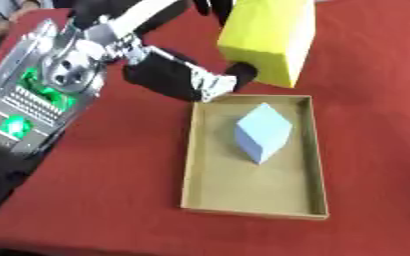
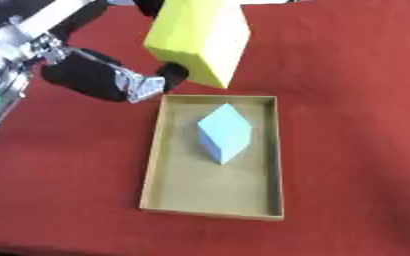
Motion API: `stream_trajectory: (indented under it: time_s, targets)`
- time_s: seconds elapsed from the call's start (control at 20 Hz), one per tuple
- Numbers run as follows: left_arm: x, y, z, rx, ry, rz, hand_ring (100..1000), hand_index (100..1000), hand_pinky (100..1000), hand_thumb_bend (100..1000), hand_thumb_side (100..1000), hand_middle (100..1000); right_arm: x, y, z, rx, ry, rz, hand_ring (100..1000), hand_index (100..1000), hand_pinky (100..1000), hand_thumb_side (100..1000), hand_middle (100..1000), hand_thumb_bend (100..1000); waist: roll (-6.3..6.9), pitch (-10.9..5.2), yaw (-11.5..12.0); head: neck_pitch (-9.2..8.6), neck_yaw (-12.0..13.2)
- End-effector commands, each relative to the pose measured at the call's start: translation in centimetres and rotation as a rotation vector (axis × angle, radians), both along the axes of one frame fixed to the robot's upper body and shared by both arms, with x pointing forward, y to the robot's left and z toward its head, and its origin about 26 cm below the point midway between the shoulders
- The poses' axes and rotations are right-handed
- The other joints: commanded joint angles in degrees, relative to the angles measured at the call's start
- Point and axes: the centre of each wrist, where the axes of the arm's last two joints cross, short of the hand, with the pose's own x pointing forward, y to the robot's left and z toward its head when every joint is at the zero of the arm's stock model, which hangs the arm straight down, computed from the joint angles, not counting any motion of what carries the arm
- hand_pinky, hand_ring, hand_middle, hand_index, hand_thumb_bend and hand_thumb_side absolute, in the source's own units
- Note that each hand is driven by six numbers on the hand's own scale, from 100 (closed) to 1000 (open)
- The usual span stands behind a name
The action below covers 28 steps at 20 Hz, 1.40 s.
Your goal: Pick up objects on the table and place them in the box.
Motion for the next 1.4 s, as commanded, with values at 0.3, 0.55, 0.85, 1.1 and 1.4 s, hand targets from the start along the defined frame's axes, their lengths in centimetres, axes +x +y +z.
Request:
stream_trajectory:
  time_s: [0.3, 0.55, 0.85, 1.1, 1.4]
  targets:
    - [-0.5, -0.9, -2.2, 0.056, 0.064, -0.019, 616, 623, 632, 257, 286, 474, -0.7, 0.3, 1.0, -0.024, -0.042, 0.004, 709, 815, 736, 865, 576, 100, -0.83, -1.45, -0.3, 0.67, -0.1]
    - [-0.6, -1.0, -4.2, 0.137, 0.098, -0.026, 619, 622, 630, 278, 287, 476, -0.8, 0.4, 1.0, -0.025, -0.042, 0.005, 709, 815, 736, 866, 575, 100, -0.86, -1.36, -0.3, 0.6, -0.2]
    - [-0.8, -0.7, -6.3, 0.218, 0.118, -0.02, 623, 625, 628, 304, 292, 479, -0.8, 0.4, 0.8, -0.02, -0.041, 0.004, 708, 815, 736, 868, 574, 100, -0.93, -1.4, -0.2, 0.41, -0.3]
    - [-0.8, -0.1, -7.4, 0.267, 0.106, 0.014, 633, 631, 632, 337, 290, 486, -0.8, 0.4, 0.7, -0.015, -0.038, 0.004, 707, 815, 736, 867, 573, 100, -0.97, -1.61, -0.1, 0.39, -0.3]
    - [-0.1, 0.4, -9.1, 0.318, 0.116, 0.072, 646, 641, 637, 367, 292, 495, -0.8, 0.5, 0.6, -0.011, -0.04, 0.009, 706, 815, 736, 868, 572, 100, -1.19, -1.64, 0.0, 0.48, -0.1]
